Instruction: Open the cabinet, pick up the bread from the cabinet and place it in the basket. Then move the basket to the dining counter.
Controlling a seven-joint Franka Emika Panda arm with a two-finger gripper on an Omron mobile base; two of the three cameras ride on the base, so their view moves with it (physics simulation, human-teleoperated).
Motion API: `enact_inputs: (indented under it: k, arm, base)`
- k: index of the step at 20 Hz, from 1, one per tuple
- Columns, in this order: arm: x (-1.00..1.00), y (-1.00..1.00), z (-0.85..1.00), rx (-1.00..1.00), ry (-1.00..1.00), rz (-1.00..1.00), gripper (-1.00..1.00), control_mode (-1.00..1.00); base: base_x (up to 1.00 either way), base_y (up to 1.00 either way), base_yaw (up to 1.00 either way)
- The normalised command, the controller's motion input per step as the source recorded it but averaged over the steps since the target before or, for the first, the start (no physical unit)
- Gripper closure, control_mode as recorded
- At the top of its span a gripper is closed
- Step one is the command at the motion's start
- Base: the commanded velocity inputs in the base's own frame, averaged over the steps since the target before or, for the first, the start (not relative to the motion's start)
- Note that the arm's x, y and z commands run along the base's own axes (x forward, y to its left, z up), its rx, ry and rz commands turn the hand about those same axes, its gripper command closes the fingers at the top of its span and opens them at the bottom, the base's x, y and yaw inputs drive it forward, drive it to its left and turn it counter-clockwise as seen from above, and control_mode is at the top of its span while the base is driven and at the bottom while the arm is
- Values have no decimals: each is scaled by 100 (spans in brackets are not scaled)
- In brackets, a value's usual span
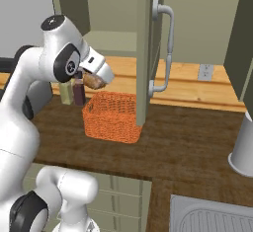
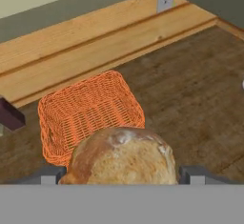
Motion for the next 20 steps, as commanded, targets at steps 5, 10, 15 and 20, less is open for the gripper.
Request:
enact_inputs:
  k: [5, 10, 15, 20]
  arm:
    - [31, -1, -96, 8, 3, 0, 100, -100]
    - [31, 0, -75, 3, 4, 0, 100, -100]
    - [38, 0, -59, 2, 4, 0, 100, -100]
    - [72, 0, -15, 3, 10, 0, 100, -100]
  base:
    - [0, 0, 0]
    - [0, 0, 0]
    - [0, 0, 0]
    - [0, 0, 0]
